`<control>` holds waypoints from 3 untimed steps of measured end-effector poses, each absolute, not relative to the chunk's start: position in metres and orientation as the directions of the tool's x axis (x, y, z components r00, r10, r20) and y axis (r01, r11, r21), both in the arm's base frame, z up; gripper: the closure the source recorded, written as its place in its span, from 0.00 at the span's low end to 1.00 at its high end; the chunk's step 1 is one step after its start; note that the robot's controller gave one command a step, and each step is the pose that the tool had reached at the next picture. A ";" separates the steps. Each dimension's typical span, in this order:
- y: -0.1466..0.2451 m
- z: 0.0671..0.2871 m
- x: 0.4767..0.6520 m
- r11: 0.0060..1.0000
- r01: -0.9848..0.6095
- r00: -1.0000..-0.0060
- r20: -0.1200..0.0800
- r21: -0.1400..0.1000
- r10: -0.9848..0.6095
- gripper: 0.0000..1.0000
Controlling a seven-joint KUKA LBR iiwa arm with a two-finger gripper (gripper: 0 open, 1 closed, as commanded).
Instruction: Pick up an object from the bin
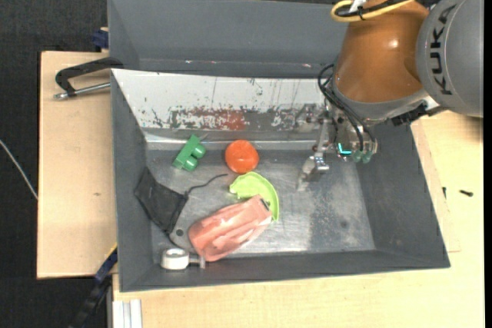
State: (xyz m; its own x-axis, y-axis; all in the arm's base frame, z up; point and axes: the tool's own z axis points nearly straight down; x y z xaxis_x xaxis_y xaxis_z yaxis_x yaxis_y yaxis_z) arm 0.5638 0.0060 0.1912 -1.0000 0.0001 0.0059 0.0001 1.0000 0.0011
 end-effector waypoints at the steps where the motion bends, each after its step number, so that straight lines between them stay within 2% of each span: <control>1: 0.006 0.195 0.565 1.000 0.000 -1.000 -0.002 0.001 0.000 0.00; 2: 0.015 0.136 0.592 0.994 0.109 -0.994 -0.005 0.002 0.109 0.00; 3: 0.016 0.089 0.598 0.993 0.120 -0.993 0.002 0.001 0.120 0.00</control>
Offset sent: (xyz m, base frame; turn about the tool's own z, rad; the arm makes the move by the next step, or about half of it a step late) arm 0.0344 0.0104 -0.0770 0.1415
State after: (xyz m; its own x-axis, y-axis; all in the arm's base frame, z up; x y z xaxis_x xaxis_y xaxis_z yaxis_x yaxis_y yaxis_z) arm 0.5980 0.0163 0.0893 -0.9927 0.1205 0.0025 0.1205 0.9927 0.0007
